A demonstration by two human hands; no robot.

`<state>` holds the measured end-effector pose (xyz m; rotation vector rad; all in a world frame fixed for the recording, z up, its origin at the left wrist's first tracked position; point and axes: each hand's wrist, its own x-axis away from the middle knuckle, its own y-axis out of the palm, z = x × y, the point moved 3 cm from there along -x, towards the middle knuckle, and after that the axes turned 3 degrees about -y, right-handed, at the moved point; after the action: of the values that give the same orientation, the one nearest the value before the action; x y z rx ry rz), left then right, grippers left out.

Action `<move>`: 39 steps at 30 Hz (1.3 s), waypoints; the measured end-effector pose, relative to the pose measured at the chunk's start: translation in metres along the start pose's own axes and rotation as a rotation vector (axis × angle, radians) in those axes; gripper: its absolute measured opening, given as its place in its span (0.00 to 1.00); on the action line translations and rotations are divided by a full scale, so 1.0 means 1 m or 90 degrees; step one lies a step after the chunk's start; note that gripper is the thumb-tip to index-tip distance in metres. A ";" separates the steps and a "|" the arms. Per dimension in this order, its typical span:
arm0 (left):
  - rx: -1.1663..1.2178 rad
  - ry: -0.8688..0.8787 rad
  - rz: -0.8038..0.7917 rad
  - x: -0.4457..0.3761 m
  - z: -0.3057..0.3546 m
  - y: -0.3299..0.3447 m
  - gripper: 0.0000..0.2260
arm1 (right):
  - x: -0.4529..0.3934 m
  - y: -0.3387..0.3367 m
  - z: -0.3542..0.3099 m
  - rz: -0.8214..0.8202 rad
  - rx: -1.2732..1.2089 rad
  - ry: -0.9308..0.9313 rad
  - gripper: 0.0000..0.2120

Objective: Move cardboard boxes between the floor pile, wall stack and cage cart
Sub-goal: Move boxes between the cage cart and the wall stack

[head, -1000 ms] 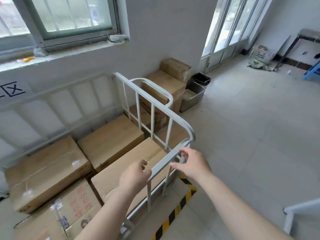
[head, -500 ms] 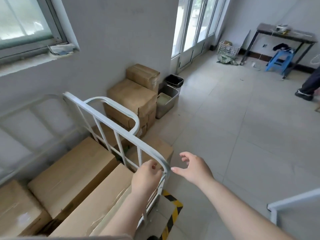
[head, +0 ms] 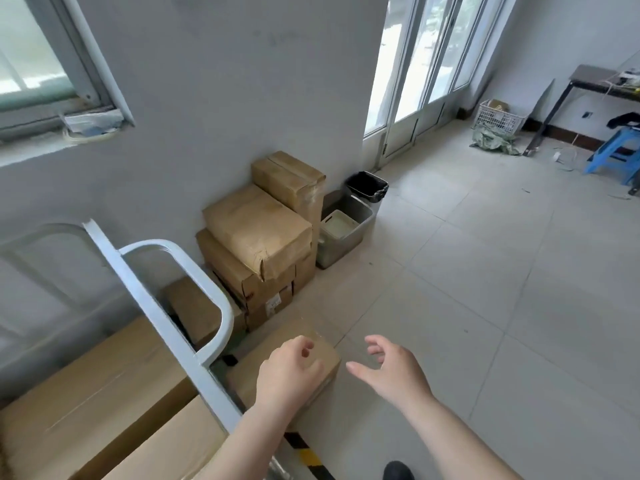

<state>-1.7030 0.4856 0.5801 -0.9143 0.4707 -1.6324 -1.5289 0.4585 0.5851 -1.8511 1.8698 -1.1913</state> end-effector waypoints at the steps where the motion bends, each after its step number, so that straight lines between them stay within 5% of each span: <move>1: 0.011 -0.022 0.014 -0.012 0.007 0.005 0.14 | -0.017 -0.012 0.006 -0.009 0.002 -0.010 0.29; 8: 0.080 -0.177 0.028 -0.066 0.048 0.052 0.15 | -0.116 -0.095 0.044 -0.079 0.068 -0.059 0.29; 13: 0.087 -0.304 0.006 -0.084 0.030 0.089 0.17 | -0.171 -0.082 0.052 -0.200 0.139 -0.078 0.29; 25: 0.176 -0.633 -0.023 -0.183 -0.165 0.216 0.22 | -0.330 0.151 0.136 -0.434 0.261 -0.043 0.34; 31: 0.267 -0.755 0.044 -0.249 -0.304 0.305 0.28 | -0.426 0.291 0.222 -0.415 0.247 0.047 0.43; 39: 0.444 -0.912 0.244 -0.290 -0.442 0.364 0.39 | -0.514 0.394 0.287 -0.309 0.135 0.131 0.53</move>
<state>-1.7984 0.5889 -0.0459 -1.0873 -0.8204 -0.4167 -1.5321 0.7701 -0.0513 -2.1943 1.3425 -1.7169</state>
